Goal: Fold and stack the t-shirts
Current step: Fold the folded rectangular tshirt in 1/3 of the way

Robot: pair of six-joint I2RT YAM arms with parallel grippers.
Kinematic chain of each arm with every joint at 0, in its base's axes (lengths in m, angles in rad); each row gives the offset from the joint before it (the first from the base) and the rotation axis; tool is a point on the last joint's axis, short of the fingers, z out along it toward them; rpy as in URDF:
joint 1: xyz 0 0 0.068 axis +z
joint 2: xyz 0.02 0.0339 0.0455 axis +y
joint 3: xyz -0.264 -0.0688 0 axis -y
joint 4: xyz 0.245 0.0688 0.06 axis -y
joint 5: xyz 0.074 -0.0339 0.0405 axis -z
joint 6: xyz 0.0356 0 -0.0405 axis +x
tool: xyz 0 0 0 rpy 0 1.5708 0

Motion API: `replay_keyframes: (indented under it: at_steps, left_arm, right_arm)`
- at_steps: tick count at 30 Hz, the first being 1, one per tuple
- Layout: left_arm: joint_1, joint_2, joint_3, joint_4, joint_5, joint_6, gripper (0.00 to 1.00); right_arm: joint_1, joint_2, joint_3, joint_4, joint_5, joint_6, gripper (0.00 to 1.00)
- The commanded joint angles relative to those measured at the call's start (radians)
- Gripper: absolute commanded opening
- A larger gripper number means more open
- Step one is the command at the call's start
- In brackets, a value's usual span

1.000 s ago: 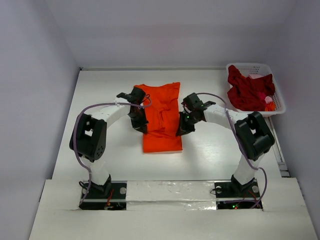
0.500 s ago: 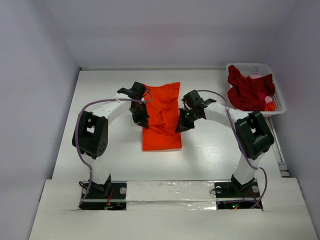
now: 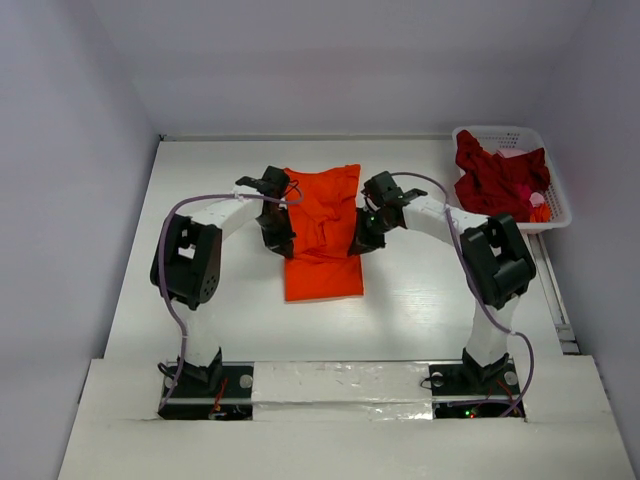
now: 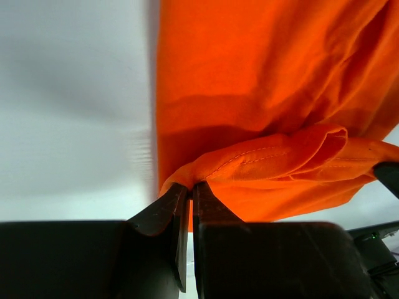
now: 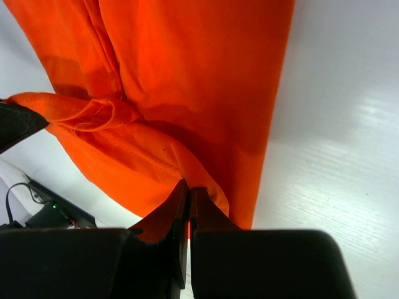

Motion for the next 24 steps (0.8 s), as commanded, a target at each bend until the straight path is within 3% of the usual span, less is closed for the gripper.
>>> replay_keyframes:
  at_steps: [1, 12, 14, 20, 21, 24]
  left_arm:
    - [0.018, 0.001, 0.027, -0.002, -0.018, 0.021, 0.0]
    - [0.018, 0.027, 0.079, -0.016, -0.02, 0.022, 0.0]
    - [0.018, 0.026, 0.081, -0.019, -0.023, 0.022, 0.01]
    - [0.027, 0.021, 0.078, -0.016, -0.023, 0.022, 0.13]
    - [0.027, 0.02, 0.076, -0.013, -0.023, 0.021, 0.21]
    - [0.036, 0.014, 0.074, -0.008, -0.023, 0.016, 0.33]
  right_arm:
    - [-0.012, 0.014, 0.065, -0.006, 0.01, -0.007, 0.0]
    - [-0.039, 0.04, 0.065, 0.0, 0.013, -0.01, 0.0]
    - [-0.05, 0.049, 0.068, 0.006, 0.013, -0.011, 0.04]
    - [-0.07, 0.054, 0.077, 0.015, 0.001, -0.019, 0.25]
    - [-0.07, 0.055, 0.08, 0.015, -0.001, -0.022, 0.28]
    - [-0.07, 0.063, 0.09, 0.015, -0.009, -0.028, 0.37]
